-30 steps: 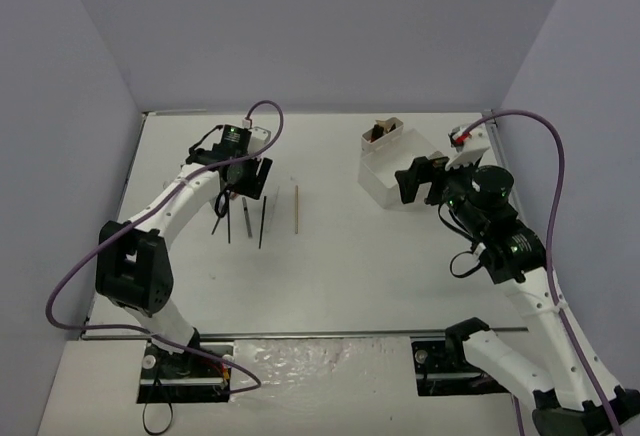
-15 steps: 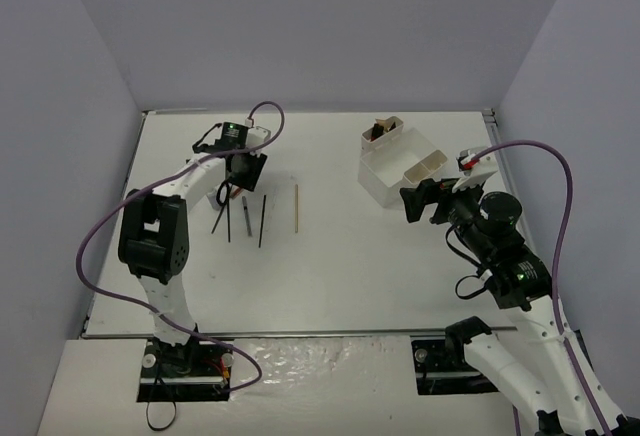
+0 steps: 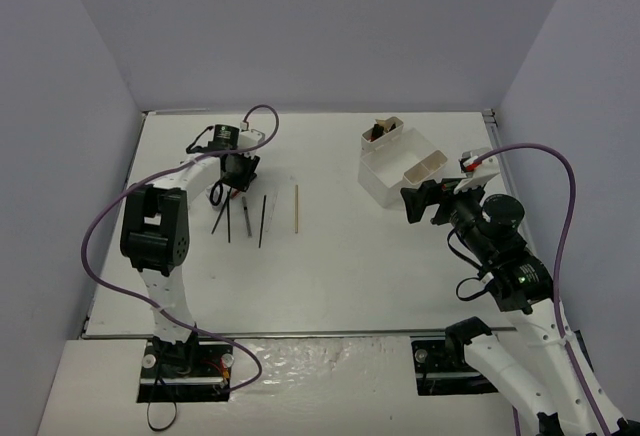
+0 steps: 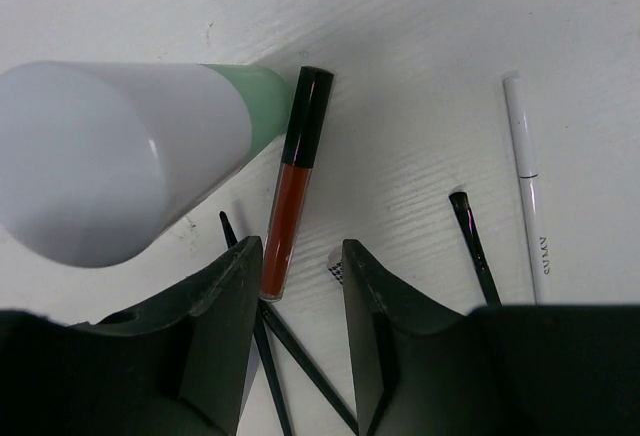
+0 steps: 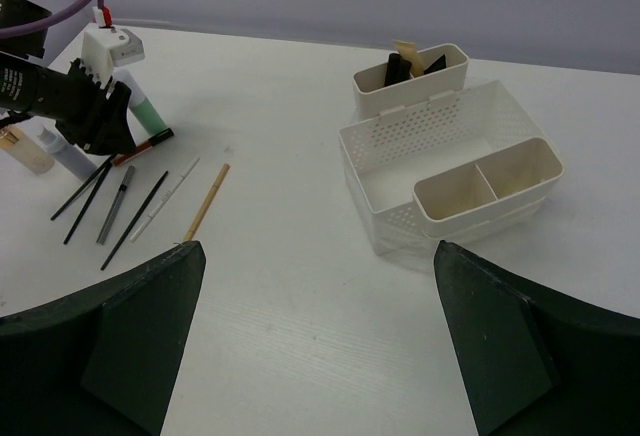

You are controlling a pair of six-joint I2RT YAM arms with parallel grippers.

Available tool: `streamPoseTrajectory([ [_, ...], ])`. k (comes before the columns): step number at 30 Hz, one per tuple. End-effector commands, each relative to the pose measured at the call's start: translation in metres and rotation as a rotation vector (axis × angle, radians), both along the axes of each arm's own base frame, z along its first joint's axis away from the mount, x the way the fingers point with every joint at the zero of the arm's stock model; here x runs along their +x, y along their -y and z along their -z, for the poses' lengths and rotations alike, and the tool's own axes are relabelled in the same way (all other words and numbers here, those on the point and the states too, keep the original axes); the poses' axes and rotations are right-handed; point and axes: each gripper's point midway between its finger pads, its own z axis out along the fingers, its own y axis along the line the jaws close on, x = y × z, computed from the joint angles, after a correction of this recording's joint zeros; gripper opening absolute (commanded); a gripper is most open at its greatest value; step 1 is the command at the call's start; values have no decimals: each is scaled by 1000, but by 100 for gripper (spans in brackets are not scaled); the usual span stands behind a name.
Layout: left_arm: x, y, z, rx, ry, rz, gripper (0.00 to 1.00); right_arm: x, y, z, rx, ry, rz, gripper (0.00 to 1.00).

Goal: Organize the makeup

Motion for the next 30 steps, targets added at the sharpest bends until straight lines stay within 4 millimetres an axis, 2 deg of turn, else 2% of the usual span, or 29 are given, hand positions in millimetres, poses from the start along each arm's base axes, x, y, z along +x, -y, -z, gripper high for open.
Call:
streamPoseTrajectory([
  [1,16,-1,-19,-40,73,13,34,7,-3,-27,30,106,-9,96],
  [30,4,-4,10,-69,-28,-4,34,4,-2,-29,38,120,-7,96],
])
